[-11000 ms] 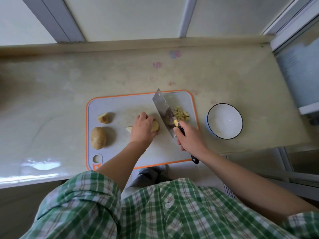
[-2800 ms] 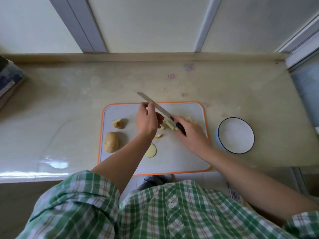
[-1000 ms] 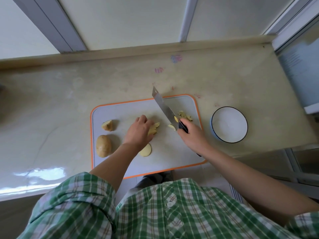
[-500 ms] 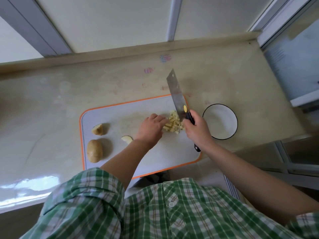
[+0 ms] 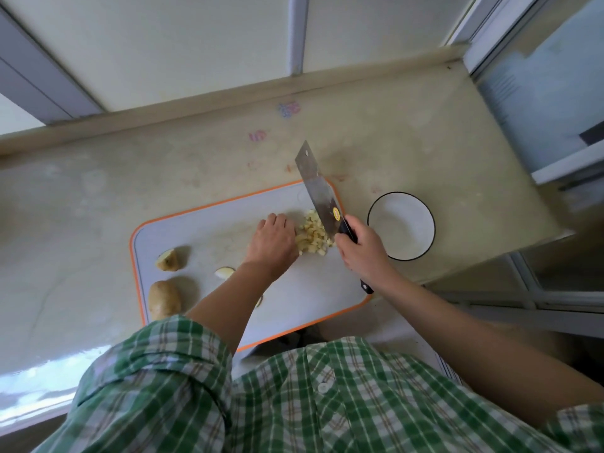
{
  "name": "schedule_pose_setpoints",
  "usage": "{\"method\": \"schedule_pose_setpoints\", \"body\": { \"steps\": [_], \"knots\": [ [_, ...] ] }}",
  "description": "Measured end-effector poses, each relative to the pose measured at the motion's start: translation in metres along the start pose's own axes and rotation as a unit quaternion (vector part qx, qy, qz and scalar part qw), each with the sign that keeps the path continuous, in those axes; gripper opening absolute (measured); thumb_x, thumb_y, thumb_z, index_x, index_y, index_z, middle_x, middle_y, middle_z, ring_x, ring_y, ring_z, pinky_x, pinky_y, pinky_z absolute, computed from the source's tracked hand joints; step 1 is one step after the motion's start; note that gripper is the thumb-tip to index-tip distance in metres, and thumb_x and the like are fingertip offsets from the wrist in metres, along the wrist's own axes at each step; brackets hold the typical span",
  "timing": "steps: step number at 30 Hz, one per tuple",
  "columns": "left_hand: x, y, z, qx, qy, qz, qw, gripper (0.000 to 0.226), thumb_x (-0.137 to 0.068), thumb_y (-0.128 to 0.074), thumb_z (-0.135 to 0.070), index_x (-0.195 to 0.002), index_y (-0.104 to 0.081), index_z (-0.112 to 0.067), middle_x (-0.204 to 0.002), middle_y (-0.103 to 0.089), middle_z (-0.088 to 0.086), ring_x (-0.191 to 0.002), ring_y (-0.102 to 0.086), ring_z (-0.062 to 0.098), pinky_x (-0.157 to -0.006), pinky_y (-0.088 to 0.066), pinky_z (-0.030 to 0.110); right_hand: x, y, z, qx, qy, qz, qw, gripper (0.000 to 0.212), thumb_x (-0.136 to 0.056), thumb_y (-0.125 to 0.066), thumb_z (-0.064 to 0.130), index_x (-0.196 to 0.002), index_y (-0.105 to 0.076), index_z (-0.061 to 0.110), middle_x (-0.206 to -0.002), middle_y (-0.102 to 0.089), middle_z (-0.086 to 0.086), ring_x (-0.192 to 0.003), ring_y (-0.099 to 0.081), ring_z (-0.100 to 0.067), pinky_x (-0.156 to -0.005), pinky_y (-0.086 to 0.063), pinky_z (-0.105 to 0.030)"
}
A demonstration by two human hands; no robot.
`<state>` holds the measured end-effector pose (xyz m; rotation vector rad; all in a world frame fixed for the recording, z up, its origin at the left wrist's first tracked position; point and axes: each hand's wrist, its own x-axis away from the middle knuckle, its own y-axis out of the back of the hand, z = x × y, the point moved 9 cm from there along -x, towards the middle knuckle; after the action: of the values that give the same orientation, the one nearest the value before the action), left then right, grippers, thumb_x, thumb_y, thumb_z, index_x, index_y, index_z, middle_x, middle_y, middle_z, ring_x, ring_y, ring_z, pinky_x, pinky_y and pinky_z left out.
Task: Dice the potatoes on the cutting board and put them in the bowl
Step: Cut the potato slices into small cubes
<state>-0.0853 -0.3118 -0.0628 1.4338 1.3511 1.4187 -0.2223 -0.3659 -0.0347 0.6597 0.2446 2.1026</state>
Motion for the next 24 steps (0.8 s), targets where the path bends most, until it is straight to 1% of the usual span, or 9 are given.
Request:
{"method": "schedule_pose_setpoints", "body": {
  "steps": [5,8,11,13,16,18,20,22,24],
  "knots": [
    [0.008,0.028,0.045,0.050,0.054,-0.074,0.995,0.028,-0.085,-0.059,-0.026,-0.105,-0.058,-0.005,-0.103,-0.056,0.015,-0.100,-0.050,0.035,-0.082,-0.038,0.041,-0.005,-0.010,0.005,0.008,0.008,0.026,1.000,0.009,-0.081,-0.045,0.020,-0.076,-0.038,0.016,-0.062,-0.035,-0.004,-0.054,-0.030,-0.019,-0.056,-0.028,-0.037],
    [0.019,0.021,0.077,0.040,0.115,-0.028,0.992,0.031,-0.088,-0.057,-0.029,-0.112,-0.057,-0.009,-0.111,-0.055,0.013,-0.108,-0.047,0.032,-0.087,-0.037,0.039,-0.006,-0.029,0.010,0.029,0.007,0.062,0.998,0.005,-0.080,-0.045,0.024,-0.075,-0.043,0.023,-0.061,-0.039,-0.002,-0.053,-0.033,-0.017,-0.055,-0.030,-0.035],
    [0.033,0.007,0.084,0.048,0.112,0.022,0.992,0.034,-0.090,-0.056,-0.030,-0.119,-0.055,-0.012,-0.117,-0.051,0.010,-0.111,-0.044,0.029,-0.089,-0.039,0.037,-0.002,-0.046,0.016,0.066,0.022,0.091,0.993,0.008,-0.085,-0.048,0.014,-0.079,-0.048,0.018,-0.062,-0.045,-0.005,-0.054,-0.039,-0.018,-0.056,-0.033,-0.034],
    [0.041,0.008,0.082,0.072,0.103,0.004,0.992,0.034,-0.090,-0.056,-0.028,-0.120,-0.057,-0.013,-0.117,-0.051,0.011,-0.110,-0.046,0.031,-0.087,-0.040,0.038,0.002,-0.054,0.018,0.093,0.038,0.101,0.990,0.005,-0.089,-0.049,0.008,-0.089,-0.053,0.005,-0.065,-0.048,-0.011,-0.057,-0.042,-0.020,-0.057,-0.032,-0.033],
    [0.055,0.013,0.086,0.113,0.122,-0.043,0.985,0.035,-0.090,-0.059,-0.027,-0.121,-0.058,-0.010,-0.113,-0.052,0.015,-0.104,-0.050,0.034,-0.080,-0.044,0.041,0.007,-0.061,0.015,0.128,0.051,0.099,0.986,0.006,-0.091,-0.049,0.009,-0.092,-0.052,0.005,-0.065,-0.048,-0.005,-0.059,-0.045,-0.023,-0.056,-0.029,-0.033],
    [0.069,0.013,0.098,0.150,0.188,-0.072,0.968,0.035,-0.090,-0.059,-0.025,-0.119,-0.057,-0.007,-0.111,-0.052,0.016,-0.098,-0.054,0.035,-0.077,-0.046,0.041,0.010,-0.066,0.012,0.142,0.054,0.095,0.984,0.006,-0.091,-0.048,0.010,-0.095,-0.052,0.008,-0.068,-0.050,-0.004,-0.061,-0.048,-0.024,-0.056,-0.029,-0.033],
    [0.083,0.008,0.107,0.194,0.264,-0.080,0.941,0.029,-0.090,-0.055,-0.020,-0.114,-0.058,-0.006,-0.108,-0.054,0.016,-0.095,-0.055,0.035,-0.077,-0.043,0.038,0.015,-0.074,0.007,0.150,0.046,0.101,0.982,0.014,-0.093,-0.048,0.014,-0.105,-0.053,0.011,-0.071,-0.052,0.001,-0.062,-0.050,-0.019,-0.055,-0.031,-0.032],
    [0.091,-0.002,0.107,0.239,0.305,-0.072,0.919,0.025,-0.089,-0.053,-0.016,-0.111,-0.058,-0.006,-0.107,-0.056,0.015,-0.095,-0.056,0.034,-0.075,-0.038,0.032,0.023,-0.084,0.007,0.152,0.053,0.117,0.980,0.013,-0.094,-0.047,0.014,-0.107,-0.051,0.013,-0.069,-0.047,0.006,-0.059,-0.045,-0.011,-0.052,-0.030,-0.027],
    [0.093,-0.008,0.102,0.286,0.329,-0.070,0.897,0.026,-0.090,-0.052,-0.014,-0.115,-0.057,-0.006,-0.111,-0.057,0.014,-0.099,-0.056,0.032,-0.077,-0.036,0.030,0.028,-0.091,0.011,0.156,0.070,0.128,0.977,0.010,-0.094,-0.047,0.012,-0.103,-0.050,0.009,-0.072,-0.049,0.000,-0.061,-0.046,-0.017,-0.055,-0.032,-0.032]
  ]
}}
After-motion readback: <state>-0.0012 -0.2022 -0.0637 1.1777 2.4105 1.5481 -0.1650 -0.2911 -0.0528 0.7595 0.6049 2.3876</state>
